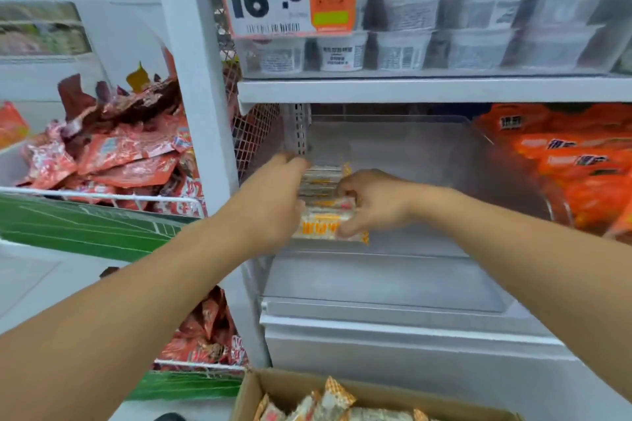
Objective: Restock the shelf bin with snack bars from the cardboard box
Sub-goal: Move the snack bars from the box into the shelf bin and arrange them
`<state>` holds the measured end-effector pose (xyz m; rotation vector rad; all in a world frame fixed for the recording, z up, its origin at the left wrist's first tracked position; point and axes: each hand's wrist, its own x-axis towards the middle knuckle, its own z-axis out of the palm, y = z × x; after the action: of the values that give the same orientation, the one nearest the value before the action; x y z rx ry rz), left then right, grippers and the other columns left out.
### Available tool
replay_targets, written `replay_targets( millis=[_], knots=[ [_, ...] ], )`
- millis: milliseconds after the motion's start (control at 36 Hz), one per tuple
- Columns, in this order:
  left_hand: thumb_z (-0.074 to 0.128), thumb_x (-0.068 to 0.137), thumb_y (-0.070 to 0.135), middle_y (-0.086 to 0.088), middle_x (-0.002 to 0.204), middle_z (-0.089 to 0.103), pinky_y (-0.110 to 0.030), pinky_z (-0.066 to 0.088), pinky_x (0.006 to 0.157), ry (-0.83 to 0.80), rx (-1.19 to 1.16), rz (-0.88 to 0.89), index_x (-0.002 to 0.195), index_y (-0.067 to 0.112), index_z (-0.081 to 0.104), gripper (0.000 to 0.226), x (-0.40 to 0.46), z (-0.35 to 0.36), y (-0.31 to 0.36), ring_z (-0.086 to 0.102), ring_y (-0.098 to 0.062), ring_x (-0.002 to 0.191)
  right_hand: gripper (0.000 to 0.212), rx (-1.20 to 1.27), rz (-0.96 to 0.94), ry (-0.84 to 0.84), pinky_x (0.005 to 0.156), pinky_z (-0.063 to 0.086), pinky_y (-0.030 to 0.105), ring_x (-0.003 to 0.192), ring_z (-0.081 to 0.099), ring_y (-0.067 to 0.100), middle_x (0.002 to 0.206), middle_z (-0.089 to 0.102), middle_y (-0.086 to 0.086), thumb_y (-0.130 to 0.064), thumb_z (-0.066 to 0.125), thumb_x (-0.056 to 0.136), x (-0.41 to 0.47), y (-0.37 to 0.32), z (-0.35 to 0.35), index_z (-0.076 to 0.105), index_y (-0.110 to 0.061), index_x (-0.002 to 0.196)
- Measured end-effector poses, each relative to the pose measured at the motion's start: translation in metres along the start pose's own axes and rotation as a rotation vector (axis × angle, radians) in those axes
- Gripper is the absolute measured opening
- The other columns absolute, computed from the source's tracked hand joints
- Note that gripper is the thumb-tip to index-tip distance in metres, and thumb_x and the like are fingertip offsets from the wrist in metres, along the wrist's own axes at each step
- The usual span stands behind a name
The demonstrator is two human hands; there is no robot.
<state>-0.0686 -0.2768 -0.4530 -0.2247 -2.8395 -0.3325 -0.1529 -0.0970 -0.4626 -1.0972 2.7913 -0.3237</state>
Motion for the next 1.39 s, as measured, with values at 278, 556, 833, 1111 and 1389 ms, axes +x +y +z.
replay_targets(
  millis=[278, 556, 833, 1111, 1389],
  knots=[
    [0.063, 0.084, 0.004, -0.008, 0.107, 0.062, -0.038, 0.058, 0.079, -0.403, 0.383, -0.013, 0.113, 0.016, 0.068, 0.032, 0.031, 0.007, -0.002, 0.063, -0.025, 0.089, 0.075, -0.215, -0.035, 0.096, 0.076, 0.044, 0.032, 0.102, 0.058, 0.027, 0.12, 0.055, 0.001, -0.06, 0.079, 0.069, 0.008, -0.001, 0.023, 0.048, -0.024, 0.127],
    [0.055, 0.098, 0.038, -0.003, 0.107, 0.067, -0.034, 0.05, 0.087, -0.51, 0.238, 0.022, 0.117, 0.02, 0.067, 0.029, 0.035, 0.008, -0.001, 0.06, -0.024, 0.101, 0.054, -0.33, -0.035, 0.123, 0.062, 0.038, 0.028, 0.062, 0.045, 0.018, 0.072, 0.048, -0.003, -0.068, 0.072, 0.072, 0.009, -0.012, 0.025, 0.058, -0.016, 0.083],
    [0.071, 0.09, 0.027, -0.001, 0.138, 0.054, -0.038, 0.049, 0.098, -0.5, 0.284, 0.032, 0.143, 0.034, 0.048, 0.058, 0.031, 0.012, -0.003, 0.054, -0.024, 0.121, 0.053, 0.013, -0.034, 0.085, 0.061, 0.042, 0.032, 0.077, 0.051, 0.014, 0.086, 0.053, -0.009, -0.057, 0.085, 0.062, 0.01, 0.016, 0.027, 0.05, -0.027, 0.089],
    [0.072, 0.09, 0.024, -0.001, 0.142, 0.053, -0.037, 0.046, 0.102, -0.499, 0.256, 0.049, 0.143, 0.031, 0.049, 0.059, 0.032, 0.012, -0.006, 0.052, -0.023, 0.126, 0.048, 0.171, 0.027, 0.011, 0.054, 0.042, 0.023, 0.071, 0.053, 0.012, 0.083, 0.056, -0.008, -0.054, 0.088, 0.063, 0.005, 0.019, 0.019, 0.058, -0.026, 0.087],
    [0.07, 0.091, 0.022, -0.001, 0.13, 0.061, -0.038, 0.051, 0.093, -0.251, 0.145, 0.084, 0.13, 0.033, 0.058, 0.042, 0.02, 0.002, -0.004, 0.061, -0.023, 0.11, 0.026, 0.329, 0.001, 0.176, 0.052, 0.044, 0.015, 0.057, 0.055, -0.004, 0.085, 0.067, -0.003, -0.04, 0.082, 0.079, -0.027, 0.016, -0.006, 0.069, -0.019, 0.09]
  ],
)
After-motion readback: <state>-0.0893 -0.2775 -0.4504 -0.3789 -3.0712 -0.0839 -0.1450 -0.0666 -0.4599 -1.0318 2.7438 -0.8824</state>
